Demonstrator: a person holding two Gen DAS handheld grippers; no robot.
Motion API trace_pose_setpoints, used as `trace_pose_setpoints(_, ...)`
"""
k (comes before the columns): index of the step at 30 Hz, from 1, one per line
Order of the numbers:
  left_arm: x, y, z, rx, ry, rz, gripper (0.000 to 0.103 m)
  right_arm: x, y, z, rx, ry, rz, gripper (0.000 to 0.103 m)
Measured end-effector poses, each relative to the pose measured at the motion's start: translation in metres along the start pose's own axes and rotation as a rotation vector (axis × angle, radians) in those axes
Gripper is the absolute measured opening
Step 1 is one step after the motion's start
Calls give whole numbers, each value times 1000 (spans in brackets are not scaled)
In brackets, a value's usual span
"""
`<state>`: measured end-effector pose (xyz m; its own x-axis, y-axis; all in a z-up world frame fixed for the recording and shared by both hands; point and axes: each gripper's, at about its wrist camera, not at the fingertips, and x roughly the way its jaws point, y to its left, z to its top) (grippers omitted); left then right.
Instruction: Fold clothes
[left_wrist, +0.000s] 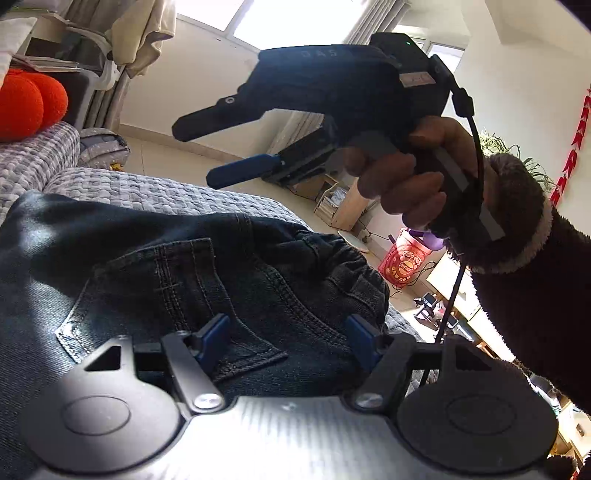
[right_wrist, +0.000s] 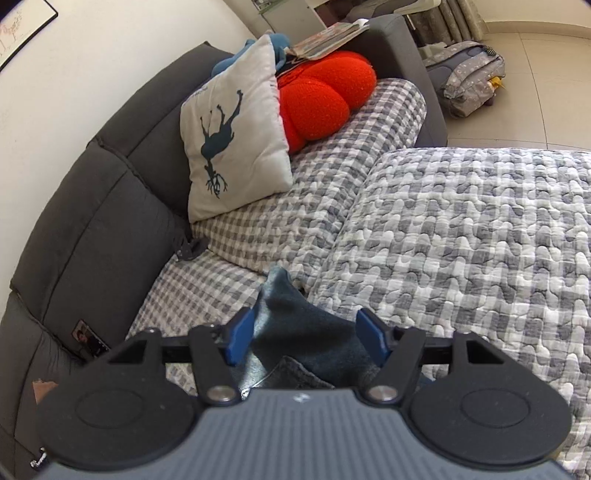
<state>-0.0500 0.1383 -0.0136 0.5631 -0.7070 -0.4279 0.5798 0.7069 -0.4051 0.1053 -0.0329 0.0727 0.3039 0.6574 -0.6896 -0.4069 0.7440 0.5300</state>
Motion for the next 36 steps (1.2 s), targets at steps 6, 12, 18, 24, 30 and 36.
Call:
trace_pose_setpoints(6, 0, 6, -2, -1, 4, -43, 70, 70, 14, 23, -71, 121, -38, 70)
trace_pose_setpoints(12, 1, 8, -5, 3, 11, -58, 70, 116, 18, 29, -127, 199, -18, 15)
trace_pose_setpoints(18, 0, 9, -6, -8, 7, -57, 70, 138, 7, 25, -112, 206, -106, 15)
trace_pose_setpoints(24, -23, 12, 0, -80, -38, -54, 71, 62, 18, 18, -154, 13, -124, 44)
trace_pose_setpoints(30, -55, 14, 20, -112, -171, 116, 79, -23, 21, -39, -255, -182, -271, 50)
trace_pose_setpoints(36, -40, 3, 42, -127, -55, 480, 79, -60, 18, -98, -249, -268, -380, 50)
